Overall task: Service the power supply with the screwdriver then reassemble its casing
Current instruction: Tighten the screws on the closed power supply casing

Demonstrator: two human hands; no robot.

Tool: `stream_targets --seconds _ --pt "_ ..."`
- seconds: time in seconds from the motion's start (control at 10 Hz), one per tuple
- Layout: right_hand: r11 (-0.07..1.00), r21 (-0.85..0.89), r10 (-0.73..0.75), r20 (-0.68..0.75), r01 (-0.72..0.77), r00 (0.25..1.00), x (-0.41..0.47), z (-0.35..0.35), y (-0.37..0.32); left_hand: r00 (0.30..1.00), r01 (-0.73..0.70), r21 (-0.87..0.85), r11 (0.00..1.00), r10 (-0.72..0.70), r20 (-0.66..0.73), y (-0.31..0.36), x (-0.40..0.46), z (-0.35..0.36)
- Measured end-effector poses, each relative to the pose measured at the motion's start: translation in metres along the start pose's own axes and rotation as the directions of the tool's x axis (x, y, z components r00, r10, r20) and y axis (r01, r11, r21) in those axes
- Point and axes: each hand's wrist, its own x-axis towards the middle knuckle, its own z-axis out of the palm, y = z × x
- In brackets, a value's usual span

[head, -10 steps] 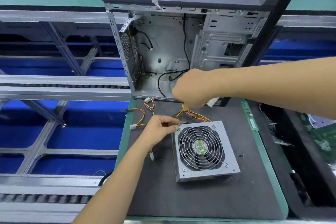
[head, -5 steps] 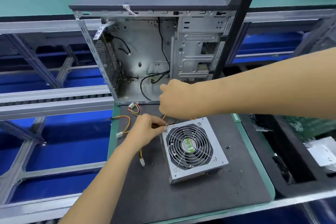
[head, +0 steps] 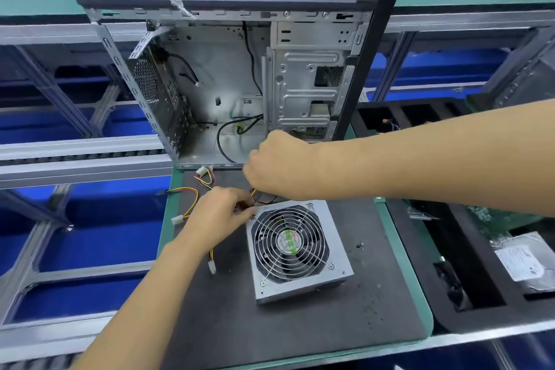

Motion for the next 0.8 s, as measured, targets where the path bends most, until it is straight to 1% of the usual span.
stream_targets --seconds 0.1,0.2,0.3,0.4,0.5,0.6,0.7,0.8 --pt "0.968 -0.142 0.227 0.156 -0.206 0.961 0.007 0.004 -0.009 0.996 0.001 0.081 0.997 0.005 -0.085 0.005 -0.003 0.002" --pt "0.946 -0.128 0.311 0.116 -0.296 0.943 -0.018 -0.020 -0.014 0.988 -0.002 0.171 0.985 0.028 -0.149 0.012 -0.005 0.000" --pt "0.953 -0.173 0.268 0.083 -0.251 0.960 -0.054 -0.032 -0.004 0.976 0.020 0.169 0.985 0.017 -0.218 0.023 0.001 -0.006" --pt "0.896 -0.085 0.443 0.151 -0.435 0.884 -0.098 -0.030 0.012 0.991 0.009 -0.048 0.999 -0.016 -0.135 0.054 0.022 0.000" --pt "0.805 0.071 0.536 0.340 -0.589 0.773 -0.152 -0.009 0.021 0.998 0.061 -0.209 0.976 -0.055 0.034 0.098 0.050 0.023" --pt "0.730 0.171 0.542 0.444 -0.661 0.713 -0.202 0.023 0.021 0.970 0.079 -0.173 0.982 -0.036 0.239 0.135 0.075 0.056" --pt "0.627 0.254 0.545 0.532 -0.737 0.648 -0.243 0.058 0.021 0.913 -0.037 0.127 0.991 -0.018 0.409 0.164 0.091 0.090" --pt "0.570 0.271 0.583 0.533 -0.776 0.614 -0.277 0.094 0.020 0.867 -0.174 0.386 0.906 -0.044 0.496 0.183 0.094 0.120"
